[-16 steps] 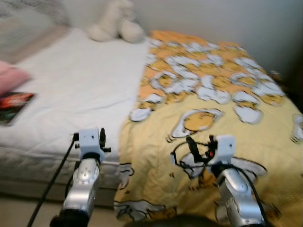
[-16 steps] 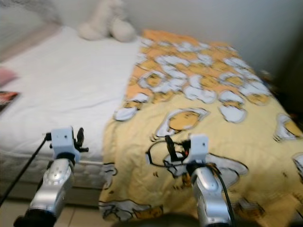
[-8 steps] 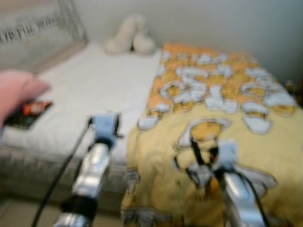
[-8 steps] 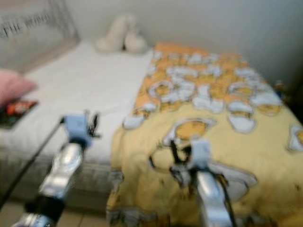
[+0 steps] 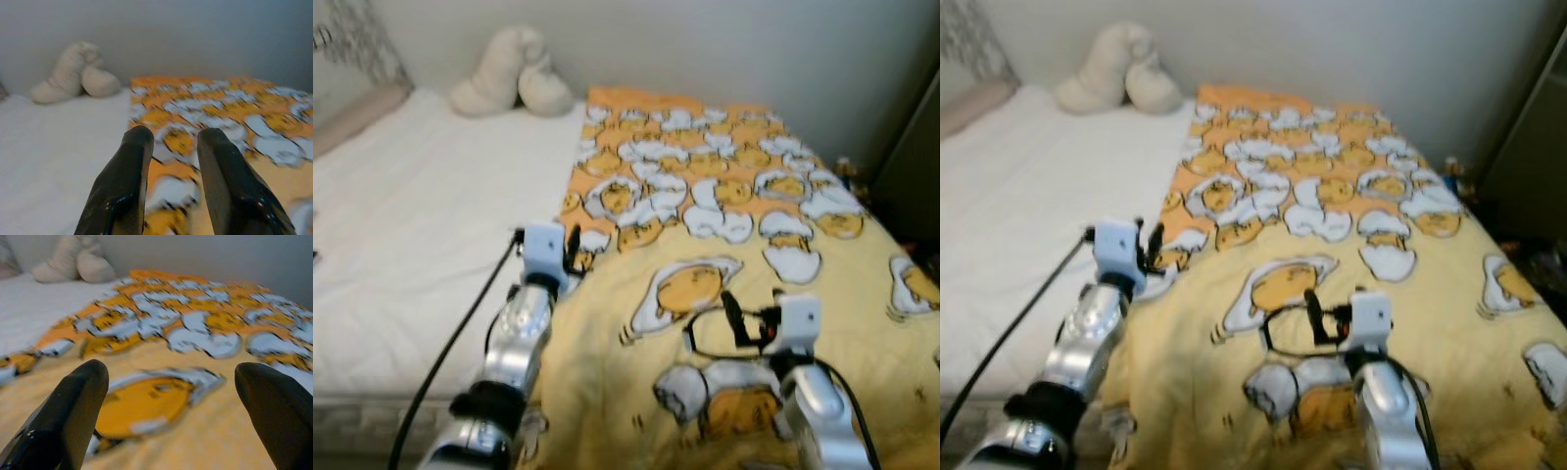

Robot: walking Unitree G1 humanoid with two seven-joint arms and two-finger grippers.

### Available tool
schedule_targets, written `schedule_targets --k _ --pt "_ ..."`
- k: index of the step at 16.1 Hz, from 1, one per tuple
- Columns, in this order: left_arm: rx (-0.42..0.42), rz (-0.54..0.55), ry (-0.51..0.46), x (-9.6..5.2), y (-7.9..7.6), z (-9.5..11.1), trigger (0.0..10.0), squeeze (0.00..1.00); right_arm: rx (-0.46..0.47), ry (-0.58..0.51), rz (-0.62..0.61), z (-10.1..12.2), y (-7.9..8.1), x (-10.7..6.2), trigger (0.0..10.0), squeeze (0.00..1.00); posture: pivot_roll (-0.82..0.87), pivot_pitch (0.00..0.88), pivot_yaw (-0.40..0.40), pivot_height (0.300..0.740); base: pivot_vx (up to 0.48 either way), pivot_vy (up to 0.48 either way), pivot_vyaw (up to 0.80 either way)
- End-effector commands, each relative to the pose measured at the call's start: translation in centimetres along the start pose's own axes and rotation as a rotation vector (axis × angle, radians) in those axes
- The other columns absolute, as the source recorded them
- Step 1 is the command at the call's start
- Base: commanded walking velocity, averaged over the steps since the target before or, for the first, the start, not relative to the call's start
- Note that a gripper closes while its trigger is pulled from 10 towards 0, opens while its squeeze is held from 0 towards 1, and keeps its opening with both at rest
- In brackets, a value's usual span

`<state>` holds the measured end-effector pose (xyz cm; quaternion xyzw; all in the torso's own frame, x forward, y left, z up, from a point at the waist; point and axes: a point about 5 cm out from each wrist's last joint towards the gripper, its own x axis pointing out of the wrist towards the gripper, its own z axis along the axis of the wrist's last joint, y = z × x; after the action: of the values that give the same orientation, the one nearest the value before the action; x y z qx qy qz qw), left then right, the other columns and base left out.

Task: Clean up the room

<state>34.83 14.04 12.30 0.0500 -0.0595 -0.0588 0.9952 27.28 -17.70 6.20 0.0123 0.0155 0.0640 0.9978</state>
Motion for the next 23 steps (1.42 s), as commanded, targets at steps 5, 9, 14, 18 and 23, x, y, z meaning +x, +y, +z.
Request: schedule_targets --k 5,9,14,18,23 --pt "0.067 0.007 0.124 2.0 0.8 -0.7 10.0 0.00 -0.007 0.045 0.040 -0.6 0.5 -4.2 10.0 0.00 -0.03 0.033 -0.041 0.740 0.480 0.000 0.00" --pt "0.253 0.291 0.294 3.4 4.9 -0.2 10.0 0.00 -0.050 0.223 0.125 -0.9 1.2 -12.8 10.0 0.00 -0.20 0.240 -0.123 0.740 0.120 0.000 0.00" --pt "0.336 0.422 0.320 2.9 7.8 0.0 10.0 0.00 -0.056 0.344 0.148 0.5 1.6 -17.5 10.0 0.00 -0.27 0.338 -0.175 0.740 0.000 0.000 0.00" --pt "0.405 0.387 0.280 3.3 8.6 1.1 10.0 0.00 -0.047 0.407 0.157 1.0 1.9 -18.7 10.0 0.00 -0.26 0.373 -0.188 0.740 0.000 0.000 0.00" --pt "0.502 0.253 0.328 3.8 7.3 1.0 10.0 0.00 -0.051 0.433 0.153 1.1 1.8 -19.0 10.0 0.00 -0.26 0.375 -0.191 0.740 0.000 0.000 0.00"
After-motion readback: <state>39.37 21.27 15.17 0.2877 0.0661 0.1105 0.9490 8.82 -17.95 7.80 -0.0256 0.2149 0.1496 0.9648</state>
